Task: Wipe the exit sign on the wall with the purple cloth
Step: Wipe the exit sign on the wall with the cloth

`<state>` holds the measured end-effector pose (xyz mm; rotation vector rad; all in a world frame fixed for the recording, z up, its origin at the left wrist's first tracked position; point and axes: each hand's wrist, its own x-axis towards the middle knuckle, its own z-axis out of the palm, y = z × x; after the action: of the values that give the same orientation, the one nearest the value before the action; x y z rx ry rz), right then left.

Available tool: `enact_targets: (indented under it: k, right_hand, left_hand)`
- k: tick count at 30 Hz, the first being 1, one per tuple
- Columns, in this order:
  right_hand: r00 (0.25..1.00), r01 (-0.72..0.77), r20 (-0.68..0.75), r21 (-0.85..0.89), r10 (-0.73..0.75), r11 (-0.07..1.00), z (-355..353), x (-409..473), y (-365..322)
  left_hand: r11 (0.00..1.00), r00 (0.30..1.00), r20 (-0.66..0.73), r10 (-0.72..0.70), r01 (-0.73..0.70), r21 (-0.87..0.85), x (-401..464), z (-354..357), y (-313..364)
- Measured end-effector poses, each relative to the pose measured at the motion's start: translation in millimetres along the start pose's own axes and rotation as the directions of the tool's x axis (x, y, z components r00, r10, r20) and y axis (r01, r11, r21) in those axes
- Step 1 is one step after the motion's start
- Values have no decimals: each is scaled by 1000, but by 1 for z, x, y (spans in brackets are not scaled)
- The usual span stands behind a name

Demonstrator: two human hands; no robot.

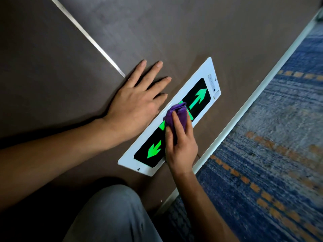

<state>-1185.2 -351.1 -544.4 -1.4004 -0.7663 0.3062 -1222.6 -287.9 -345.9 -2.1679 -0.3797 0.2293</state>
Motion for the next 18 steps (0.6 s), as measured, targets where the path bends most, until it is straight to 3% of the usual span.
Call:
enact_targets:
  k: [5, 7, 11, 13, 18]
  right_hand:
    - [997, 30, 72, 78, -36, 996, -12, -17, 9]
    - [1000, -15, 17, 106, 13, 994, -27, 4, 19]
    - [987, -50, -152, -29, 45, 998, -53, 87, 33]
    - [984, -85, -160, -57, 75, 995, -58, 120, 38]
    - [985, -141, -81, 115, 151, 983, -43, 129, 45]
  left_hand:
    - [1000, 1000, 3, -1, 1, -25, 0, -6, -1]
    - [999, 1000, -18, -1, 0, -41, -1, -4, 0]
    - [999, 997, -71, -18, 15, -34, -3, 3, -1]
    - [999, 997, -79, -16, 12, -44, -2, 3, 0]
    - [998, 998, -56, -40, 37, -57, -2, 2, 1]
